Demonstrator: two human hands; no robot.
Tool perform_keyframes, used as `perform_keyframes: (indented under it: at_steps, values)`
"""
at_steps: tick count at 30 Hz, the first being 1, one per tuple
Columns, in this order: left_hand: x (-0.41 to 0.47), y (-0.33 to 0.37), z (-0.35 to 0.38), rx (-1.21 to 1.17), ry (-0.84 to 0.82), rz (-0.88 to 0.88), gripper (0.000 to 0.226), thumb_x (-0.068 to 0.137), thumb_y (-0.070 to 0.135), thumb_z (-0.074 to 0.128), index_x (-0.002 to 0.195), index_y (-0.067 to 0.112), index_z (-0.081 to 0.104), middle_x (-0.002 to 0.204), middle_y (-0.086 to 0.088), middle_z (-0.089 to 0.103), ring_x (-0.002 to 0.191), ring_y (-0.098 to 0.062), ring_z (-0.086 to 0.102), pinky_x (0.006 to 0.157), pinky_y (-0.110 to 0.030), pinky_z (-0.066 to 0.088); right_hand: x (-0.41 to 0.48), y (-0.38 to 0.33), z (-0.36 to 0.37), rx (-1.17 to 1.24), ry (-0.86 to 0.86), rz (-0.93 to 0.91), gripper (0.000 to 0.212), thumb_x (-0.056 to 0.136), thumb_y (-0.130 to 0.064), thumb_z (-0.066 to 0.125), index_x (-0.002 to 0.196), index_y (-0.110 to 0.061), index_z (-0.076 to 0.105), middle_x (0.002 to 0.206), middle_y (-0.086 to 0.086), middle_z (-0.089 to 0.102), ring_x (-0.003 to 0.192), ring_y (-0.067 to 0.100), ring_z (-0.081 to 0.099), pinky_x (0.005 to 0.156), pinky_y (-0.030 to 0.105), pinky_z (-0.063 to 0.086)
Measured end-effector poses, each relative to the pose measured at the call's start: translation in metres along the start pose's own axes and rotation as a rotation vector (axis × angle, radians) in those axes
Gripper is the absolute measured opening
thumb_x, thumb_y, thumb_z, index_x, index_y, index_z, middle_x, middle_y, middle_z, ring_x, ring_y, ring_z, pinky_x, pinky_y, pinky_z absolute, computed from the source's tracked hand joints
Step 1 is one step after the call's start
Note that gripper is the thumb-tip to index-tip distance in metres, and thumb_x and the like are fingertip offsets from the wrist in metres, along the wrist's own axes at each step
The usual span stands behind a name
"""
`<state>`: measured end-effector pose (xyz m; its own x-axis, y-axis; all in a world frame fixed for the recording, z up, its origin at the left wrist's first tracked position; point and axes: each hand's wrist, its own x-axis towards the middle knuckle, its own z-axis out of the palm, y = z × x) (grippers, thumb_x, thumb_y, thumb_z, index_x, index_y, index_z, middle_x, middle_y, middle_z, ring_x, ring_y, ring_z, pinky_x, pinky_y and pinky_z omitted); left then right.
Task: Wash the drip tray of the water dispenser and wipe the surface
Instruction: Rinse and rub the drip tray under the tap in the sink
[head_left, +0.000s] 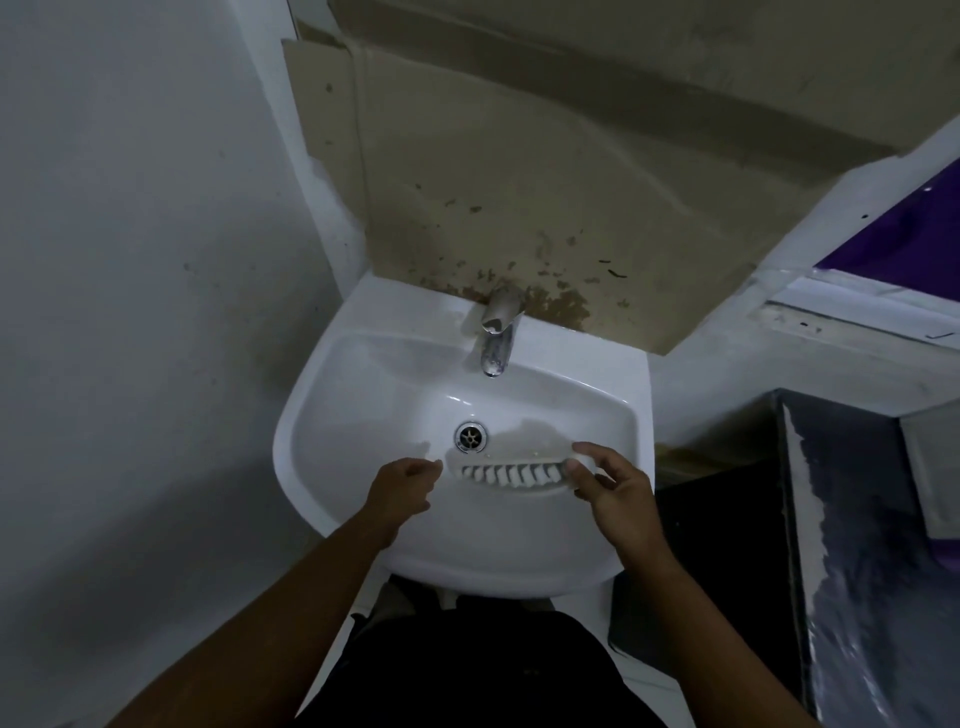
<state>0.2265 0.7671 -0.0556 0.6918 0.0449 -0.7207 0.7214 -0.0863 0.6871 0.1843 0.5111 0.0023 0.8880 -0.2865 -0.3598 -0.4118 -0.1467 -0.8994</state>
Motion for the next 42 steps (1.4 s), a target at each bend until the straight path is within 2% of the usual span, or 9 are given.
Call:
perform_keyframes:
  at_steps: [6, 11, 16, 22, 26, 30, 34, 39, 42]
  values:
    - [0.005, 0.003, -0.001, -0.165, 0.008, -0.103, 0.024, 0.089, 0.031, 0.064, 0.098, 0.01, 0.06, 0.093, -0.008, 0.063, 0.09, -0.022, 0.061, 0.076, -0.035, 0.054, 0.005, -0.002, 0.007, 0.132, 0.011, 0.069, 0.017, 0.088, -0.017, 0.068, 0.104, -0.021, 0.07, 0.106, 0.002, 0.071, 0.095, 0.018, 0.068, 0.079, 0.033, 0.058]
    - [0.008, 0.005, -0.001, -0.165, 0.021, -0.114, 0.024, 0.091, 0.027, 0.06, 0.106, 0.007, 0.058, 0.095, -0.011, 0.062, 0.087, -0.021, 0.06, 0.082, -0.038, 0.053, 0.003, -0.007, 0.006, 0.045, -0.184, -0.021, 0.02, 0.09, -0.007, 0.064, 0.107, -0.018, 0.067, 0.098, -0.003, 0.073, 0.086, 0.011, 0.069, 0.082, 0.028, 0.058]
    - [0.009, 0.011, -0.001, -0.305, -0.011, -0.102, 0.024, 0.092, 0.023, 0.06, 0.111, 0.007, 0.059, 0.099, -0.011, 0.063, 0.1, -0.025, 0.06, 0.076, -0.034, 0.054, 0.009, 0.0, 0.005, 0.317, -0.241, 0.165, 0.025, 0.091, 0.008, 0.054, 0.106, -0.011, 0.062, 0.106, 0.005, 0.067, 0.099, 0.019, 0.062, 0.087, 0.028, 0.055]
    - [0.012, 0.015, -0.006, -0.175, -0.031, 0.026, 0.034, 0.087, 0.013, 0.066, 0.12, 0.015, 0.059, 0.116, -0.01, 0.063, 0.107, -0.024, 0.059, 0.078, -0.033, 0.048, 0.018, 0.019, 0.007, 0.364, -0.058, 0.301, 0.031, 0.093, -0.003, 0.058, 0.123, -0.008, 0.06, 0.123, 0.0, 0.062, 0.114, 0.019, 0.057, 0.104, 0.038, 0.045]
    - [0.008, 0.016, -0.002, -0.072, -0.069, 0.115, 0.044, 0.088, 0.011, 0.065, 0.13, 0.019, 0.055, 0.112, -0.003, 0.061, 0.095, -0.016, 0.056, 0.071, -0.026, 0.044, 0.022, 0.03, 0.012, 0.309, 0.069, 0.313, 0.026, 0.088, -0.001, 0.064, 0.112, -0.012, 0.06, 0.117, 0.009, 0.061, 0.105, 0.024, 0.059, 0.095, 0.035, 0.049]
    - [0.008, 0.011, -0.006, -0.077, -0.074, 0.18, 0.046, 0.086, 0.0, 0.063, 0.129, 0.014, 0.053, 0.117, -0.004, 0.063, 0.088, -0.006, 0.056, 0.082, -0.025, 0.05, 0.024, 0.028, 0.012, 0.297, 0.097, 0.296, 0.033, 0.084, 0.005, 0.065, 0.114, -0.008, 0.063, 0.115, 0.01, 0.064, 0.1, 0.02, 0.061, 0.088, 0.03, 0.05]
    - [0.012, 0.007, -0.012, -0.114, -0.083, 0.206, 0.045, 0.082, -0.002, 0.068, 0.121, 0.015, 0.056, 0.122, -0.009, 0.064, 0.097, -0.013, 0.059, 0.064, -0.009, 0.048, 0.026, 0.025, 0.011, 0.277, 0.044, 0.297, 0.034, 0.086, 0.003, 0.065, 0.116, -0.014, 0.065, 0.111, 0.005, 0.069, 0.093, 0.014, 0.063, 0.074, 0.022, 0.048]
    - [0.014, 0.011, -0.013, -0.078, -0.048, 0.168, 0.039, 0.083, 0.014, 0.071, 0.12, 0.02, 0.058, 0.115, -0.008, 0.066, 0.087, -0.012, 0.06, 0.068, -0.018, 0.047, 0.028, 0.02, 0.012, 0.225, 0.045, 0.337, 0.023, 0.089, -0.009, 0.066, 0.111, -0.017, 0.065, 0.107, 0.004, 0.066, 0.092, 0.017, 0.059, 0.074, 0.028, 0.05]
    - [0.014, 0.017, -0.01, -0.058, 0.023, 0.114, 0.031, 0.087, 0.034, 0.066, 0.115, 0.023, 0.059, 0.11, -0.007, 0.064, 0.096, -0.019, 0.059, 0.078, -0.03, 0.048, 0.031, 0.016, 0.015, 0.086, 0.013, 0.357, 0.016, 0.092, -0.029, 0.064, 0.102, -0.017, 0.067, 0.098, 0.006, 0.065, 0.086, 0.02, 0.057, 0.069, 0.03, 0.044]
